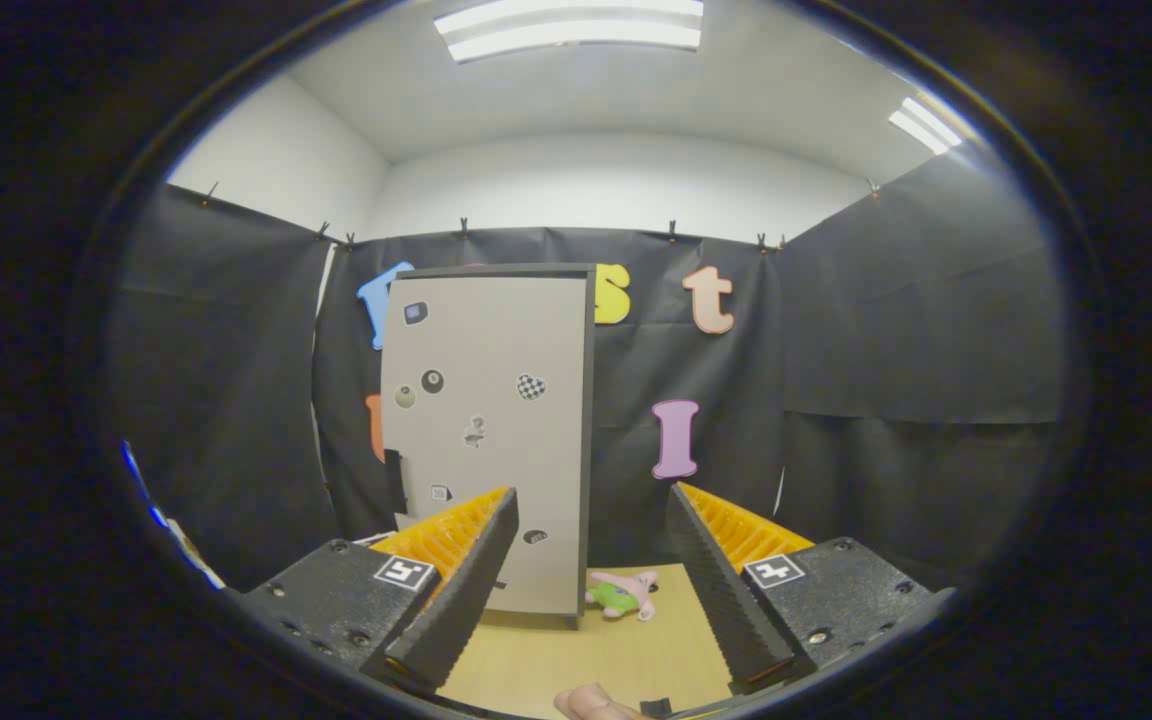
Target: Open the shoe cabinet door, grab the shoes and put them into the shoe cabinet, then close the shoe cabinet door.
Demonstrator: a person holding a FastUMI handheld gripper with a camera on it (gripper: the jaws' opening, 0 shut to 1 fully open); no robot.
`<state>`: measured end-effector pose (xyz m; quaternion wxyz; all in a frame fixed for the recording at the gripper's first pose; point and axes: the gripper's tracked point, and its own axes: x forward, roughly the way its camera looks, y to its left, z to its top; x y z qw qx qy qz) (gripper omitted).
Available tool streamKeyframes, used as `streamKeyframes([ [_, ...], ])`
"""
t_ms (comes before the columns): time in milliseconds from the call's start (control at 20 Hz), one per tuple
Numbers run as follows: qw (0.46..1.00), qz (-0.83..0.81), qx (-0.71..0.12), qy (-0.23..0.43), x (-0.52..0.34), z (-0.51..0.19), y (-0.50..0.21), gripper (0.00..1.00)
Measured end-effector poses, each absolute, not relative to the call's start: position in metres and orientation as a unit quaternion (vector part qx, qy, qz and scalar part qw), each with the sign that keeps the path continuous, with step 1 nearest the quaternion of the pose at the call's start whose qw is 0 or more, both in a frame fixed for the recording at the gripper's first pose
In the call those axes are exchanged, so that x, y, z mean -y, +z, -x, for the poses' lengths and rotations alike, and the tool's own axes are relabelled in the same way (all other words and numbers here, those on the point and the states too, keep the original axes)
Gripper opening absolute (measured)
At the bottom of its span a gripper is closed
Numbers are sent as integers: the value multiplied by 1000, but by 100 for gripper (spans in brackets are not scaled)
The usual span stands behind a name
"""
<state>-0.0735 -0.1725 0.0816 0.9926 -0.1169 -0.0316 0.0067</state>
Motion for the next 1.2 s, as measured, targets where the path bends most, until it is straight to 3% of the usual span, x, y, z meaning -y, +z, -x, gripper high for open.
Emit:
streamKeyframes([
  [550,994,105,15,27,167,36,65,98],
  [1200,995,97,31,14,154,63,68,98],
])
